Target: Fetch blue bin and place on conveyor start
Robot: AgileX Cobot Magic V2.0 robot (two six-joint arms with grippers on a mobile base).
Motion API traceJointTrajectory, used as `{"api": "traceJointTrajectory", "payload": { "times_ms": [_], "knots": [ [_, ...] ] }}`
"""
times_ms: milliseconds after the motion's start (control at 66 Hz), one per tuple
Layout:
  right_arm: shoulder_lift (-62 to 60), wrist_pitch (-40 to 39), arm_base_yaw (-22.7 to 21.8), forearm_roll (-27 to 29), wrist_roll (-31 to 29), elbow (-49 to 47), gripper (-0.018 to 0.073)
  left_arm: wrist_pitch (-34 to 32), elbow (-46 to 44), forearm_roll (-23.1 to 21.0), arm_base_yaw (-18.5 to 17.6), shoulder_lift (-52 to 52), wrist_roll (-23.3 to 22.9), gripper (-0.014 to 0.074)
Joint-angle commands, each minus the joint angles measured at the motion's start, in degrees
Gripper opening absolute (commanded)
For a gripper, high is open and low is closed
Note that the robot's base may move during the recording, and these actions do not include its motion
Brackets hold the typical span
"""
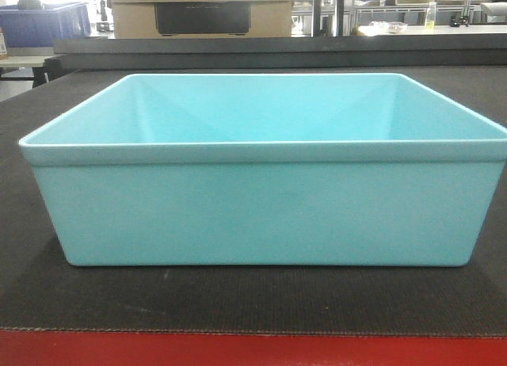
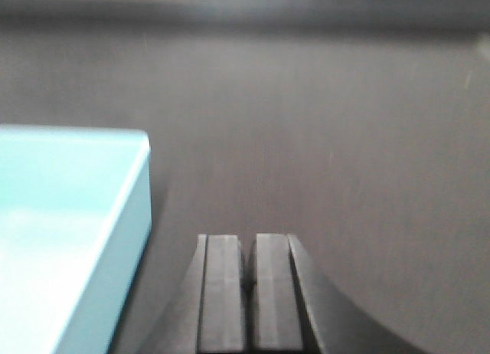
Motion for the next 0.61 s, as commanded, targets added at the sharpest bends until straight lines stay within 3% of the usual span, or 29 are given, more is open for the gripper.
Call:
{"api": "traceJointTrajectory", "payload": {
  "times_ms": [0, 212, 591],
  "knots": [
    [-5.21, -1.77, -0.40, -0.66, -0.82, 0.14, -0.0162, -1.83, 0.15, -0.32, 0.18, -2.97, -0.03, -0.0111],
    [-12.43, -4.00, -0.40, -0.66, -0.82, 0.14, -0.0162, -1.83, 0.15, -0.32, 0.18, -7.01, -0.03, -0.0111],
    [-12.91, -4.23, -0.40, -0.66, -0.82, 0.14, -0.0162, -1.83, 0.15, -0.32, 0.18, -7.15, -0.03, -0.0111]
  ]
}}
